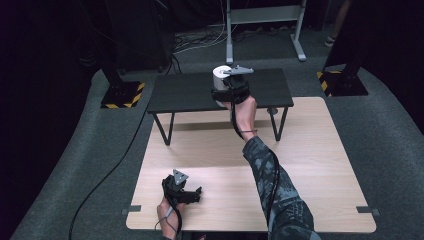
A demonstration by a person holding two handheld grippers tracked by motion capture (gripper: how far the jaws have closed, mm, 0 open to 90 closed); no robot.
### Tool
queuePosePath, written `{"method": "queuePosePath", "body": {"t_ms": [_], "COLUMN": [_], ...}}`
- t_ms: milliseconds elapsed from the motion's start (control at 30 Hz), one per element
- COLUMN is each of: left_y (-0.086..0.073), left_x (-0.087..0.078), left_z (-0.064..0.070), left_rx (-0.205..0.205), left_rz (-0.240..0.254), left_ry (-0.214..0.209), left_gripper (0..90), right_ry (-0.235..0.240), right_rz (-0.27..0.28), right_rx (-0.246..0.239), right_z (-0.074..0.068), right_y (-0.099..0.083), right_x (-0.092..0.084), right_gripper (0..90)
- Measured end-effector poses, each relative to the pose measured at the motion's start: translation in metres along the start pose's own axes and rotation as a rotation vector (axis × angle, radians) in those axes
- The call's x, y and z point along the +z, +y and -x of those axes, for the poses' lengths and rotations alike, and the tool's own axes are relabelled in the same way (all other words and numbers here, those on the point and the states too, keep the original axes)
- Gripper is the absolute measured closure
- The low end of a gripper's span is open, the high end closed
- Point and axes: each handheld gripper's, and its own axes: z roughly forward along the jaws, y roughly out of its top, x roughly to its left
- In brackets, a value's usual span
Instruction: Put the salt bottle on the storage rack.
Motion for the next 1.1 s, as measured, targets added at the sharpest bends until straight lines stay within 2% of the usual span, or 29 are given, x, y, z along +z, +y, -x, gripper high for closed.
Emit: {"method": "queuePosePath", "body": {"t_ms": [33, 167, 200, 367, 533, 700, 767, 933, 1100], "left_y": [0.0, 0.0, 0.0, 0.0, 0.0, -0.001, -0.001, 0.0, -0.001], "left_x": [0.0, 0.0, 0.0, 0.0, 0.0, 0.0, 0.0, 0.0, 0.0], "left_z": [0.0, 0.0, 0.0, 0.001, 0.001, 0.001, 0.002, 0.001, 0.002], "left_rx": [0.0, 0.0, 0.0, 0.003, 0.005, 0.004, 0.007, 0.005, 0.006], "left_rz": [0.0, 0.001, 0.001, 0.001, 0.003, 0.003, 0.003, 0.003, 0.003], "left_ry": [0.0, 0.0, 0.0, 0.003, 0.004, 0.004, 0.007, 0.004, 0.006], "left_gripper": [0.3, 0.2, 0.2, 0.2, 0.2, 0.2, 0.3, 0.2, 0.2], "right_ry": [-0.016, -0.015, -0.022, -0.053, -0.135, -0.239, -0.267, -0.327, -0.363], "right_rz": [-0.022, -0.05, -0.056, -0.081, -0.148, -0.235, -0.273, -0.299, -0.31], "right_rx": [-0.02, -0.033, -0.025, 0.0, 0.051, 0.137, 0.171, 0.247, 0.276], "right_z": [0.0, 0.007, 0.016, 0.036, 0.061, 0.086, 0.095, 0.111, 0.114], "right_y": [-0.001, -0.005, -0.016, -0.046, -0.096, -0.166, -0.189, -0.234, -0.258], "right_x": [-0.007, -0.02, -0.036, -0.071, -0.118, -0.159, -0.17, -0.191, -0.2], "right_gripper": [0.6, 0.0, 0.0, 0.0, 0.0, 0.0, 0.0, 0.0, 0.0]}}
